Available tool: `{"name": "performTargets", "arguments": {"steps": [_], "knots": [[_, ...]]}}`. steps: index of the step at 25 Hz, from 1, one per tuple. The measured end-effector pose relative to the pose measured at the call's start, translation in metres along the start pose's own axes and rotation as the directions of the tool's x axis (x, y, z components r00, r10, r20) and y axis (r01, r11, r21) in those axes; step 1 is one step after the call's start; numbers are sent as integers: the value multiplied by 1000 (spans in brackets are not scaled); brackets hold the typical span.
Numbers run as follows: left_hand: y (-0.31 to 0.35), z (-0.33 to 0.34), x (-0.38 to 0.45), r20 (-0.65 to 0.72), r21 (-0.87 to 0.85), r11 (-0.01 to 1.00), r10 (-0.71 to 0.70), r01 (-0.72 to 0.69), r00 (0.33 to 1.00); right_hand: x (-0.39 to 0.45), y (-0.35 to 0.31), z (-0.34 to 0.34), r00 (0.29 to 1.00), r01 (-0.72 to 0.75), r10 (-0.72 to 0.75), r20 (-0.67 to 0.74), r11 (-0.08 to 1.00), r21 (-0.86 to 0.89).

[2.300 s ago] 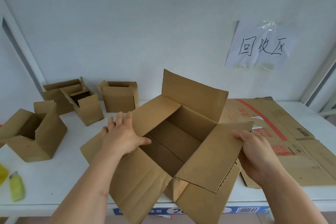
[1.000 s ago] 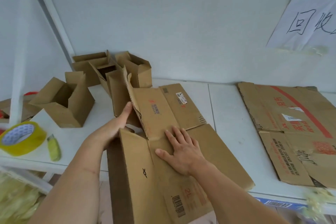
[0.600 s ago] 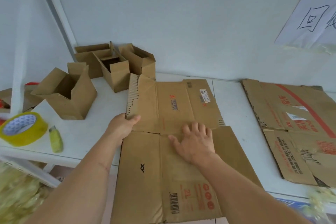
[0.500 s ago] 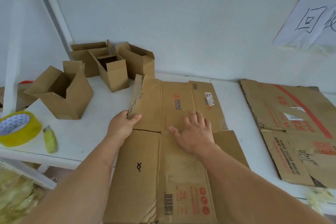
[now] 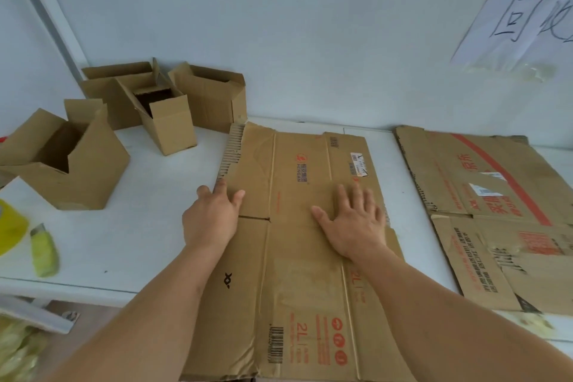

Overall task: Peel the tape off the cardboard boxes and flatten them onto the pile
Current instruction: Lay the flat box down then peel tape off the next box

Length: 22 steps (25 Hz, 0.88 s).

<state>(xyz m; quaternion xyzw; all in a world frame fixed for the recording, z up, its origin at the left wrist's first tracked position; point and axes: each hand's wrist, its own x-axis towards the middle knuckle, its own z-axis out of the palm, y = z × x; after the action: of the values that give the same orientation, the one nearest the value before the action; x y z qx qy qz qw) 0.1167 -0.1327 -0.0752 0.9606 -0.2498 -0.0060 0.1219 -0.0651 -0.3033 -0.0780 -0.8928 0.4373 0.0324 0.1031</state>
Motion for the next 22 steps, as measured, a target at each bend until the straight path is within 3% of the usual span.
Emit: {"name": "performTargets", "arguments": {"steps": [3, 7, 10, 11, 13, 16, 22], "knots": [[3, 1, -5, 20, -13, 1000, -28, 28, 999, -23, 28, -2, 959, -283, 284, -18, 957, 60], [5, -1, -12, 86, -86, 990, -107, 115, 990, -32, 23, -8, 921, -358, 373, -112, 924, 135], [-4, 1, -1, 142, -251, 946, -172, 203, 975, -31, 37, -21, 849, -476, 527, 15, 754, 452], [-5, 1, 2, 164, -319, 925, -162, 208, 973, -32, 45, -25, 835, -494, 545, 79, 677, 546], [1, -2, 2, 183, -429, 880, -139, 206, 973, -36, 61, -30, 840, -476, 532, 111, 622, 622], [27, -11, -5, 200, -571, 790, -129, 222, 971, -39, 82, -50, 861, -401, 509, 21, 652, 643], [133, -32, -2, 232, -687, 715, 45, 131, 972, -16, 168, -125, 823, -380, 538, -182, 760, 527]]}}
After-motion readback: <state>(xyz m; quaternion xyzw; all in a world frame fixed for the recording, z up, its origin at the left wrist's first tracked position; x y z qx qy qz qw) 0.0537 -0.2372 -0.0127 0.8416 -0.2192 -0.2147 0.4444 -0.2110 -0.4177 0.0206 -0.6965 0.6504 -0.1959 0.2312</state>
